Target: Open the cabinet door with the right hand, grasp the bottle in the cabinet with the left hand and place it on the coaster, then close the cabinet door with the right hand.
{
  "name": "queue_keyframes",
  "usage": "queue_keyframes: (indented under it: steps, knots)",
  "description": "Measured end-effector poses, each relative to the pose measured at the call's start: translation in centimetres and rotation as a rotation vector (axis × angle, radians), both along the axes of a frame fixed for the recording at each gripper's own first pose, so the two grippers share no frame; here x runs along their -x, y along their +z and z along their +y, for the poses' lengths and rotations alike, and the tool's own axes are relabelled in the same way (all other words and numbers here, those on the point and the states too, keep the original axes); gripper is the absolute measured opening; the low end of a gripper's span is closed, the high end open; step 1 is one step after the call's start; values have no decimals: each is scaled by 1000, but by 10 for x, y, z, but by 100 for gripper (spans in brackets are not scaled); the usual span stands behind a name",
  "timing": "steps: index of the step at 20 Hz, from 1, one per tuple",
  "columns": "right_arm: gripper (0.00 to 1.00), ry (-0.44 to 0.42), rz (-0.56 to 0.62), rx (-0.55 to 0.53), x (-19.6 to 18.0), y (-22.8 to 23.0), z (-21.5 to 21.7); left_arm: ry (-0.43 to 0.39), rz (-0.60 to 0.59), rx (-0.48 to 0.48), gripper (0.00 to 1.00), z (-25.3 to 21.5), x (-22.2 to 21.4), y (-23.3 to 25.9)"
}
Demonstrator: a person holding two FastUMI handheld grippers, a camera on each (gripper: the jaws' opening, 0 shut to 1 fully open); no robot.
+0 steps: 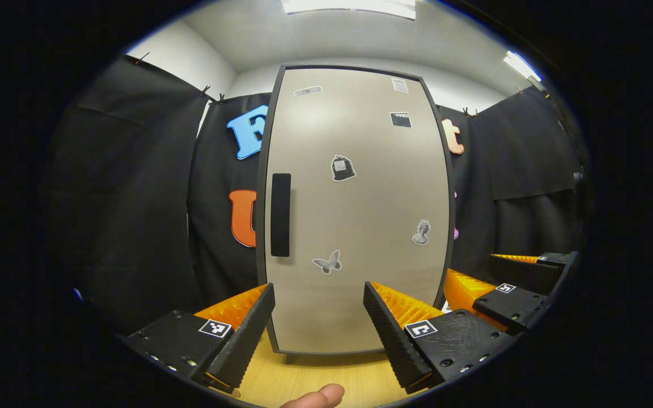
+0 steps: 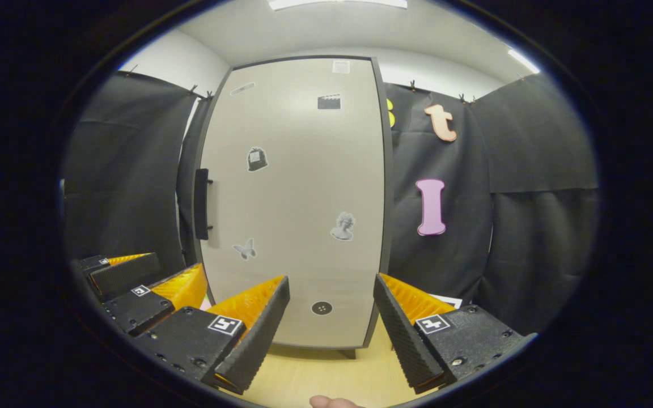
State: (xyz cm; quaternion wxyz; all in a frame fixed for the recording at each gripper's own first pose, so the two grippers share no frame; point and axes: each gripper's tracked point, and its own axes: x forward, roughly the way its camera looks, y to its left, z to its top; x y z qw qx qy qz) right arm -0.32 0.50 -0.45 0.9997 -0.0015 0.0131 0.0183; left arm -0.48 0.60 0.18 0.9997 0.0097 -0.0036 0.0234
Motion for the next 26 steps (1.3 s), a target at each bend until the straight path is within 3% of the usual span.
queue_keyframes:
  steps: [5, 8, 13, 17, 26]
  knots:
    - [96, 0, -19, -9, 2, 2, 0, 7, -11, -12, 95, 2, -4, 3]
    - [94, 18, -30, -37, 3, 0, 2, 13, -45, -66, 95, 1, -3, 11]
    - [97, 69, 10, -80, 2, -9, 9, 18, -58, -75, 94, 2, -5, 14]
    - [96, 84, -78, -30, 3, 10, 10, 18, -65, -44, 94, 0, -3, 15]
    - [96, 179, -52, -43, -7, -3, 14, 53, -36, -39, 94, -3, -3, 2]
